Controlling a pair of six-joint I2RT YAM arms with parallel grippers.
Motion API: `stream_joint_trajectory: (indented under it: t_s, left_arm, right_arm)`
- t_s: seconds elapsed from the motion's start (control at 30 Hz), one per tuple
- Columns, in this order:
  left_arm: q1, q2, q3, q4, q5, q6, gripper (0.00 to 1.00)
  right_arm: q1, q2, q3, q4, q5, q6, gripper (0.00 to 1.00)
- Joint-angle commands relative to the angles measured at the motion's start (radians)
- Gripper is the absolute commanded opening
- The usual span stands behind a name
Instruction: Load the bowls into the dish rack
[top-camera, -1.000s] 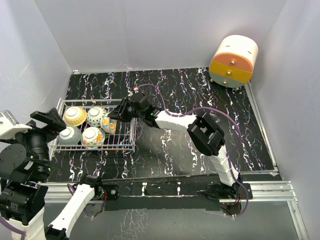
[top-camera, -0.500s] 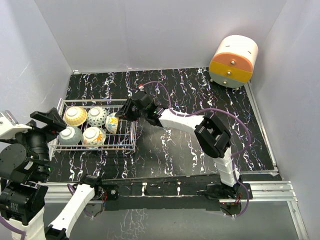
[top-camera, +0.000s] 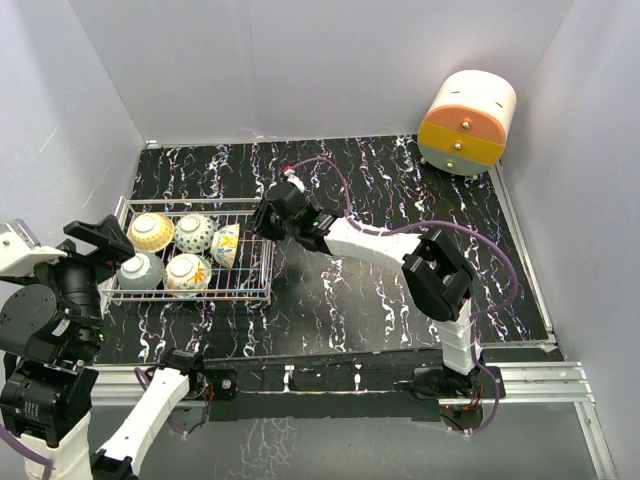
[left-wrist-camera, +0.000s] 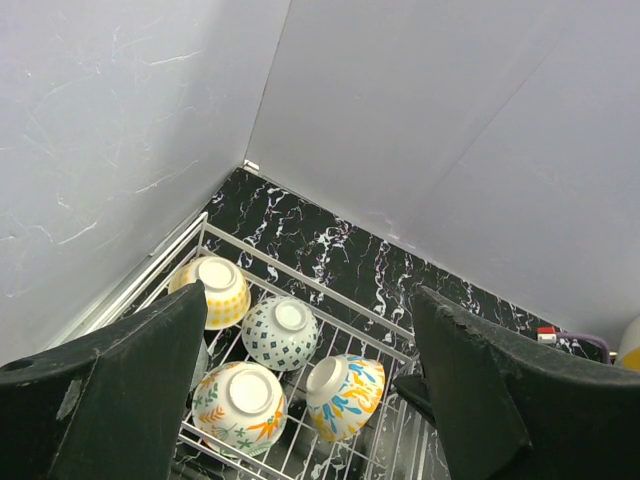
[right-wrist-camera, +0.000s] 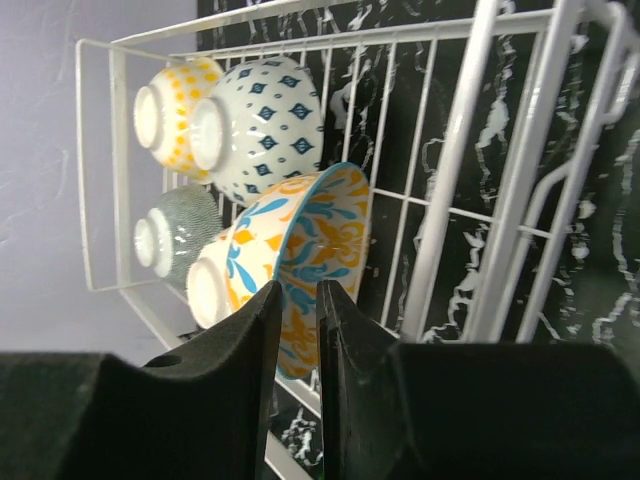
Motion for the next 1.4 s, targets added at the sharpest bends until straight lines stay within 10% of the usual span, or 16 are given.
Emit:
stream_joint_trajectory:
  t_s: [0.0,0.57,1.37]
  left_arm:
    - [-0.006,0.007,-0.011,0.024,0.011,0.002,0.82]
    - [-0.005,0.011,-0.02,0.03,0.008,0.015,0.82]
    - [-0.005,-0.006,-0.008,0.005,-0.008,0.013,0.82]
  right_arm:
    - [0.031,-0.061,0.024,-0.14,0.158,-0.136,0.24]
    - [0.101,-0.147,-0.078,0.244,0.083,-0.392,0.28]
    - [0.072,0.016,0.041,0.164,0.06,-0.404,0.29]
